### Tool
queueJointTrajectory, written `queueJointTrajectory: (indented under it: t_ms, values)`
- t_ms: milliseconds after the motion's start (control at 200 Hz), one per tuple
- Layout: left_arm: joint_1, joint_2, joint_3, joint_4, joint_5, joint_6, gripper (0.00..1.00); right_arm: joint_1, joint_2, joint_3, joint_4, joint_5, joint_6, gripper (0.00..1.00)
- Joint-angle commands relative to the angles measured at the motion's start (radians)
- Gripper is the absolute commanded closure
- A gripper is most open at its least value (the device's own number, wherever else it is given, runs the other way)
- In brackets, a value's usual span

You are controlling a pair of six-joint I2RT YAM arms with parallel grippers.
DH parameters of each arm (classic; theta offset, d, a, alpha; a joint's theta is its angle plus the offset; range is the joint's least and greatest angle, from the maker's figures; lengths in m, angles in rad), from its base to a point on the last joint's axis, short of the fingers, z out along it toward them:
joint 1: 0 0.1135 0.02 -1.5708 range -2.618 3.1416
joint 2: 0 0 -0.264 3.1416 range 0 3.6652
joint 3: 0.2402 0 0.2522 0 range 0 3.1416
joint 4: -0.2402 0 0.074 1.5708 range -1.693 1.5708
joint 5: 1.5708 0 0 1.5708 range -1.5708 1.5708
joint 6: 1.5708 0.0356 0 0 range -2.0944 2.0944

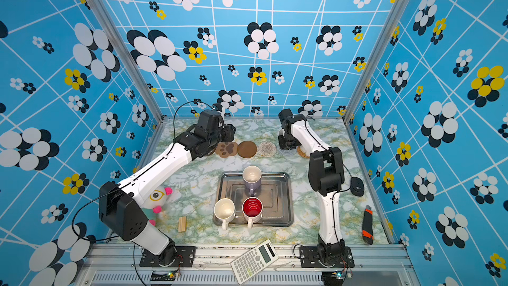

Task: Place cups on coasters
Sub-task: Place the cup on the coaster.

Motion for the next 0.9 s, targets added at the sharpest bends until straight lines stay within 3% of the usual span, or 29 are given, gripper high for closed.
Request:
queueJointTrajectory:
  t_ms: [0,895]
  values:
    - [-0.008,0.016,0.041,-0.013,0.011,-0.009,0.47,-0.004,-0.044,-0.014,0.043,0.003,0.022,1.00]
    - [-0.010,0.013,0.035,-0.012,0.008,-0.010,0.47,-0.005,-0.110,-0.074,0.066,-0.007,0.045,1.00]
